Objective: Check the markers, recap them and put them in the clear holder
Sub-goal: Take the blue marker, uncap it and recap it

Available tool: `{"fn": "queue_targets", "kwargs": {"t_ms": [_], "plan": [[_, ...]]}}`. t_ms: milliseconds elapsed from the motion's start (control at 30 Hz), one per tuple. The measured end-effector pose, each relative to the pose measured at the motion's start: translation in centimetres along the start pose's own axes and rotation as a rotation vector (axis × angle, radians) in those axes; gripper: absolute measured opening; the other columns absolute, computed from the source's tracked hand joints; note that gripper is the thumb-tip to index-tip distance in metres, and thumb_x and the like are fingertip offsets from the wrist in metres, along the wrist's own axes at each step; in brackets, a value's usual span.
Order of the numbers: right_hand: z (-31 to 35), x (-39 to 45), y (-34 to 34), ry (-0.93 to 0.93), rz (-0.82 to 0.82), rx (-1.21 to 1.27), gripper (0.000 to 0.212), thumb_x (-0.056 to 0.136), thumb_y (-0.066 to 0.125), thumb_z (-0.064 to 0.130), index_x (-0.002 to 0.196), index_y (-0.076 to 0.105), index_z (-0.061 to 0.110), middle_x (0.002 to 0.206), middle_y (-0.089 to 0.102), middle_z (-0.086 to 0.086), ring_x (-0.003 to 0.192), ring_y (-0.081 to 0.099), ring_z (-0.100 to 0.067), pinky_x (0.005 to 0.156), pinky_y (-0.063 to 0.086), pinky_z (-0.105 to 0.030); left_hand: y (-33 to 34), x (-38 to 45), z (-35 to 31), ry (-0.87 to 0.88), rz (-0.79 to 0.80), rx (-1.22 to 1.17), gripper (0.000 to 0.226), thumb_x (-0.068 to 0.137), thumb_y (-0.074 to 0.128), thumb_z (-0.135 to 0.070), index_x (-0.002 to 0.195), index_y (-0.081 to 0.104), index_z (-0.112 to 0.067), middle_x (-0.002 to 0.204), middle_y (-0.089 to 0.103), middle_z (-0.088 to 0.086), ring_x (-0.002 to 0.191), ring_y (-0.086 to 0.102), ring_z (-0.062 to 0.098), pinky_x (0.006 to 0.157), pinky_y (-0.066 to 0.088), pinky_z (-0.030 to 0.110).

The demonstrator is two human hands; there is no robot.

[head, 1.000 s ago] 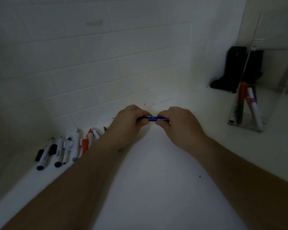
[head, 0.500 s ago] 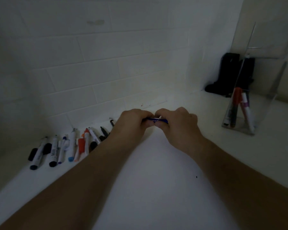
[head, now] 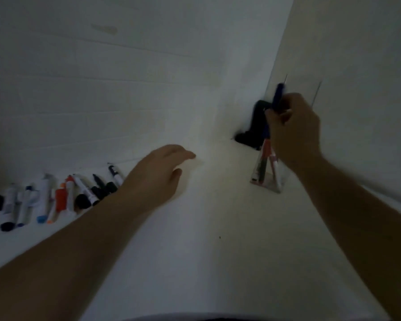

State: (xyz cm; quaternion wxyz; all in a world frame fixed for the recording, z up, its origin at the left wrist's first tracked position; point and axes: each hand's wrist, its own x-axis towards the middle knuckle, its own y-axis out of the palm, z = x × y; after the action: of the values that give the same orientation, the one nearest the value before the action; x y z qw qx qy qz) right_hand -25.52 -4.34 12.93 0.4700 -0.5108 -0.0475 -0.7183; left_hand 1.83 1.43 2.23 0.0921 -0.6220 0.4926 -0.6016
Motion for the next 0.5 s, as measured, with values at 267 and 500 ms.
{"fn": "queue_targets", "kwargs": {"t_ms": [267,500], "plan": [[-6.9,-0.7,-2.7,-0.06,0.235,-0.484,0.067,0.1,0.055,0.021,0.153,0.019,0.039,0.102,0.069,-0.014,0.083,0.066,-0.036,0.073,0.056,-0.044,2.3,-0.8,-5.3,0.301,0.13,-0.003,0.03,0.091,0.062,-0.017,0.113,0.071,-0.036,0.131,0.061,-0.009,0.116,0.057,0.01,0.095,0.047,0.025],[-7.1,-2.3,-1.2,-0.037,0.464,-0.532,0.036,0.106,0.04,0.035,0.141,0.048,0.029,0.105,0.068,-0.01,0.086,0.063,-0.029,0.073,0.05,-0.036,2.5,-1.0,-3.5,0.241,0.117,0.013,0.028,0.089,0.065,-0.019,0.107,0.072,-0.039,0.127,0.062,-0.014,0.114,0.054,0.007,0.092,0.039,0.019]]}}
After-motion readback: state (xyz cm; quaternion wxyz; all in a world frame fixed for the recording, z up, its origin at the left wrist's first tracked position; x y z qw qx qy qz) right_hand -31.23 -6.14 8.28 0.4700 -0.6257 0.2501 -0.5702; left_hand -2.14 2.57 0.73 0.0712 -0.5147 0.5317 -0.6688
